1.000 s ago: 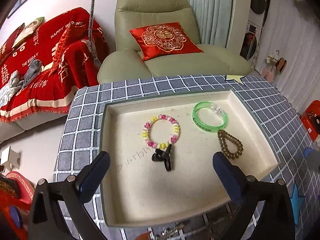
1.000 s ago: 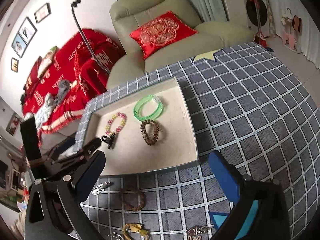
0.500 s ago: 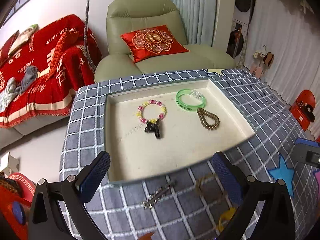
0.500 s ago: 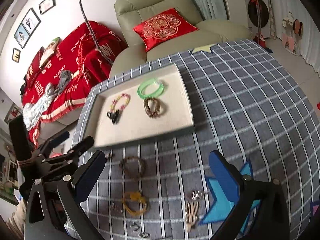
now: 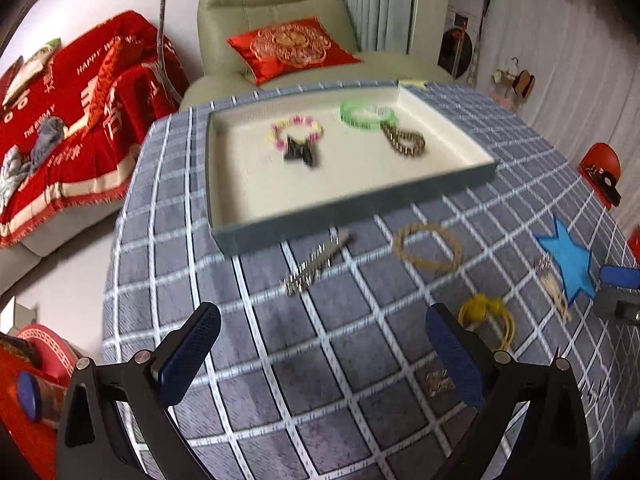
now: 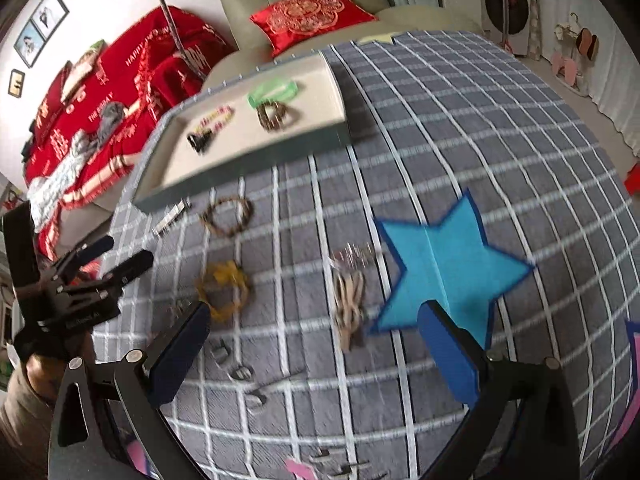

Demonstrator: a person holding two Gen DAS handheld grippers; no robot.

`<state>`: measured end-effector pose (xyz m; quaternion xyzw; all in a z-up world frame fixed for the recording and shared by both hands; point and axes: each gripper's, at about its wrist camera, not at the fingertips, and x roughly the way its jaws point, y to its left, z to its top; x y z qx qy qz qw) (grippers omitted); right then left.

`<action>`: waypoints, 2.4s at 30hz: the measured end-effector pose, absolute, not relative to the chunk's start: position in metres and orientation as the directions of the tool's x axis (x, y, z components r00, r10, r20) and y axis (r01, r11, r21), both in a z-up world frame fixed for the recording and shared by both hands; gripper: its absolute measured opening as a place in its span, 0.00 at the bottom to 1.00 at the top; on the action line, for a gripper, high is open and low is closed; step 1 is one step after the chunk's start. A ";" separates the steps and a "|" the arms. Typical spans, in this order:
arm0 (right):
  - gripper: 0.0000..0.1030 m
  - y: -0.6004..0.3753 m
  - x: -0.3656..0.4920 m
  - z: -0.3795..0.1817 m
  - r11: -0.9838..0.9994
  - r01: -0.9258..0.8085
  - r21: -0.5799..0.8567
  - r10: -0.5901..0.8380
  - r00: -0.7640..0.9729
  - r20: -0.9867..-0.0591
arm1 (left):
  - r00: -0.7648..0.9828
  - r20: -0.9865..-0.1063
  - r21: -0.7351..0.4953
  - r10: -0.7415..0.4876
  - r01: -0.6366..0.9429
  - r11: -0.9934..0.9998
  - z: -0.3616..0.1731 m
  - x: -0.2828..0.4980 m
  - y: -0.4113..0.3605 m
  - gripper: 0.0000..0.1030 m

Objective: Organize jewelry
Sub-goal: 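Lift both open tools back toward the remaining jewelry, then grasp the beige bunny-ear clip with the right tool while the left tool grasps the silver barrette, then carry the bunny-ear clip and silver barrette toward the white tray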

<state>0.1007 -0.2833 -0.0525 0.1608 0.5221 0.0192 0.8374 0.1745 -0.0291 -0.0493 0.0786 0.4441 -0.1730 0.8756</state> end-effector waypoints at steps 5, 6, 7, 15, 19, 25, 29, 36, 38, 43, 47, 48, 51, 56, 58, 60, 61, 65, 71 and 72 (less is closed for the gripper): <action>1.00 -0.285 0.084 -0.064 0.949 0.169 0.267 0.171 0.436 -0.884 | 0.537 -0.814 -0.014 -0.221 0.362 0.932 -0.058 0.178 -0.027 1.00; 1.00 -0.285 0.081 -0.066 0.948 0.176 0.267 0.169 0.434 -0.885 | 0.536 -0.814 -0.019 -0.223 0.359 0.933 -0.059 0.179 -0.026 1.00; 1.00 -0.286 0.079 -0.067 0.947 0.183 0.265 0.164 0.432 -0.887 | 0.535 -0.813 -0.031 -0.229 0.354 0.935 -0.059 0.181 -0.025 1.00; 1.00 -0.286 0.077 -0.075 0.951 0.208 0.228 0.124 0.419 -0.899 | 0.506 -0.826 -0.069 -0.248 0.345 0.936 -0.068 0.194 -0.023 1.00; 0.93 -0.282 0.084 -0.078 0.958 0.207 0.196 0.096 0.413 -0.906 | 0.487 -0.836 -0.082 -0.254 0.345 0.935 -0.074 0.201 -0.024 1.00; 0.83 -0.270 0.095 -0.081 0.974 0.182 0.137 0.052 0.409 -0.911 | 0.492 -0.835 -0.076 -0.247 0.341 0.937 -0.076 0.209 -0.029 0.93; 0.74 -0.265 0.099 -0.081 0.980 0.168 0.103 0.025 0.413 -0.910 | 0.495 -0.834 -0.060 -0.243 0.356 0.932 -0.076 0.213 -0.036 0.93; 0.64 -0.260 0.104 -0.081 0.985 0.154 0.073 0.003 0.417 -0.909 | 0.498 -0.833 -0.027 -0.241 0.399 0.917 -0.075 0.216 -0.048 0.78; 0.62 -0.259 0.106 -0.082 0.987 0.147 0.061 -0.006 0.417 -0.909 | 0.497 -0.835 -0.014 -0.238 0.413 0.911 -0.075 0.217 -0.052 0.77; 0.43 -0.257 0.106 -0.081 0.990 0.137 0.034 -0.026 0.413 -0.910 | 0.489 -0.834 -0.015 -0.257 0.446 0.895 -0.072 0.217 -0.056 0.50; 0.23 -0.257 0.105 -0.080 0.990 0.134 0.031 -0.027 0.412 -0.911 | 0.482 -0.834 -0.023 -0.267 0.455 0.890 -0.070 0.217 -0.057 0.31; 0.20 -0.257 0.104 -0.080 0.991 0.133 0.033 -0.025 0.412 -0.911 | 0.484 -0.833 -0.024 -0.268 0.452 0.892 -0.070 0.215 -0.057 0.31; 0.20 -0.257 0.102 -0.080 0.991 0.131 0.041 -0.018 0.419 -0.908 | 0.489 -0.830 -0.037 -0.268 0.432 0.901 -0.070 0.211 -0.054 0.31; 0.20 -0.262 0.095 -0.076 0.986 0.137 0.095 0.026 0.434 -0.900 | 0.499 -0.818 -0.070 -0.286 0.408 0.910 -0.066 0.202 -0.047 0.31; 0.20 -0.264 0.093 -0.071 0.985 0.134 0.111 0.040 0.446 -0.894 | 0.504 -0.812 -0.081 -0.294 0.402 0.912 -0.062 0.198 -0.046 0.31; 0.20 -0.265 0.090 -0.067 0.984 0.131 0.124 0.051 0.457 -0.888 | 0.513 -0.803 -0.090 -0.305 0.401 0.912 -0.057 0.194 -0.044 0.31; 0.20 -0.267 0.088 -0.064 0.982 0.129 0.135 0.061 0.464 -0.884 | 0.518 -0.797 -0.093 -0.309 0.401 0.911 -0.054 0.192 -0.044 0.31; 0.20 -0.270 0.086 -0.054 0.979 0.124 0.163 0.083 0.485 -0.871 | 0.537 -0.777 -0.104 -0.328 0.404 0.909 -0.041 0.184 -0.042 0.31; 0.20 -0.275 0.089 -0.042 0.970 0.125 0.209 0.119 0.507 -0.854 | 0.561 -0.749 -0.119 -0.351 0.408 0.905 -0.022 0.179 -0.039 0.31; 0.20 -0.275 0.091 -0.040 0.969 0.123 0.214 0.123 0.511 -0.851 | 0.564 -0.746 -0.122 -0.354 0.407 0.905 -0.020 0.178 -0.039 0.31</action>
